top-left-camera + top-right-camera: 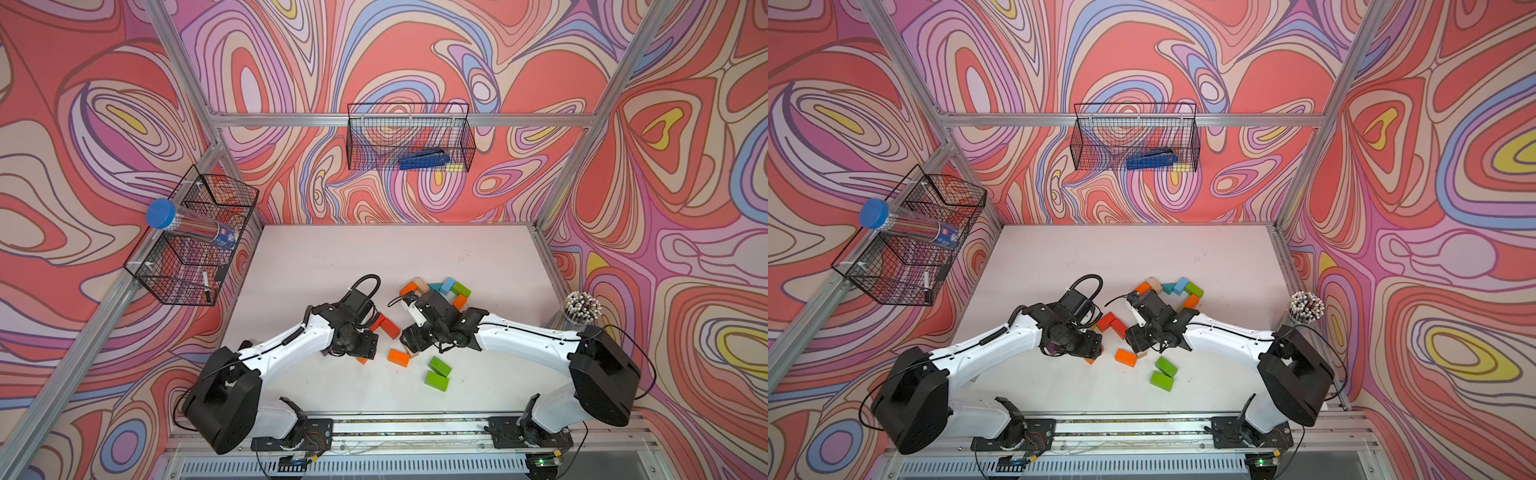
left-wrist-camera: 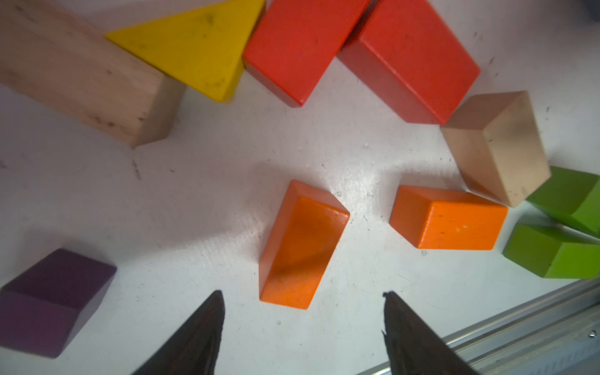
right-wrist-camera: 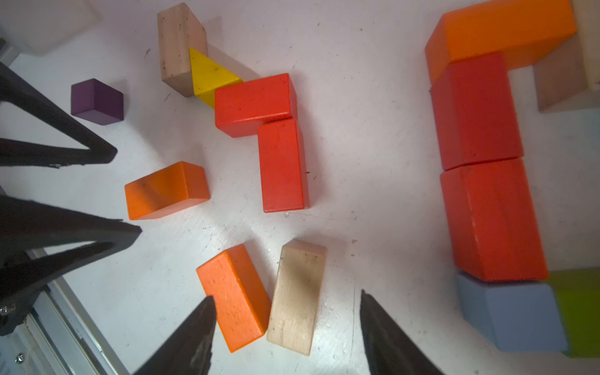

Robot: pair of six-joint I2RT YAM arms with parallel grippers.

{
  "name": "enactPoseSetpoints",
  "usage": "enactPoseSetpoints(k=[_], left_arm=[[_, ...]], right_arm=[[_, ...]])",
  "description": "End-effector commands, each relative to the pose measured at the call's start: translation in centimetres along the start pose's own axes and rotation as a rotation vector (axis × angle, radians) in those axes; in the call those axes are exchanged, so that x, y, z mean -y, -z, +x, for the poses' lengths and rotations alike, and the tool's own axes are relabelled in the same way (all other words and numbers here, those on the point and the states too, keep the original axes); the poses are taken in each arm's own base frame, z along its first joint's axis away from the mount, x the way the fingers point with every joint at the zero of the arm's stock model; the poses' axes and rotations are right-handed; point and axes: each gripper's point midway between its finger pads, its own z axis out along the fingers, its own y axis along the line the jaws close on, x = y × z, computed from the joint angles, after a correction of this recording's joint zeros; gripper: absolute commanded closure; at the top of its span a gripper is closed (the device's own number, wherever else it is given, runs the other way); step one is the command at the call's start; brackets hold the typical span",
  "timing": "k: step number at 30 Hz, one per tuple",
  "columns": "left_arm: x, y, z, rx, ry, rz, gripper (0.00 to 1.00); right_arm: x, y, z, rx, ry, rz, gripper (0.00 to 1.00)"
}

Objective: Assemble a heart with building blocks
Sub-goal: Pick up the building block from the center of the board.

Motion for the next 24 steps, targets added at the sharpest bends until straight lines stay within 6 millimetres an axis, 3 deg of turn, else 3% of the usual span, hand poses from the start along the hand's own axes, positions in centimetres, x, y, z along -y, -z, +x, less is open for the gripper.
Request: enactPoseSetpoints(k=[1, 4, 12, 19, 24], left_arm=[[-0.3, -1.0, -0.8, 0.021, -0.001, -0.034, 0.29], [-0.4, -1.6, -1.2, 0.021, -0.014, -0.054, 0.37], [-2.6, -1.2, -1.5, 0.026, -0.005, -0.189, 0.7], [-5.8, 1.4, -1.5, 0.039, 0.066, -0.358, 0.77], [-7.2, 2.4, -0.7, 0.029, 0.138, -0.378, 0.77]], right_arm=[[0.2, 0.5, -0.7, 0.038, -0.003, -0.004, 0.3], [0.5, 0.5, -0.6, 0.037, -0.005, 0.002, 0.3], [1.3, 0.6, -0.2, 0.045, -0.019, 0.025, 0.32], [1.5, 0.7, -0.1, 0.045, -0.021, 0.025, 0.33], [1.4, 0.7, -0.1, 0.049, -0.021, 0.021, 0.33]])
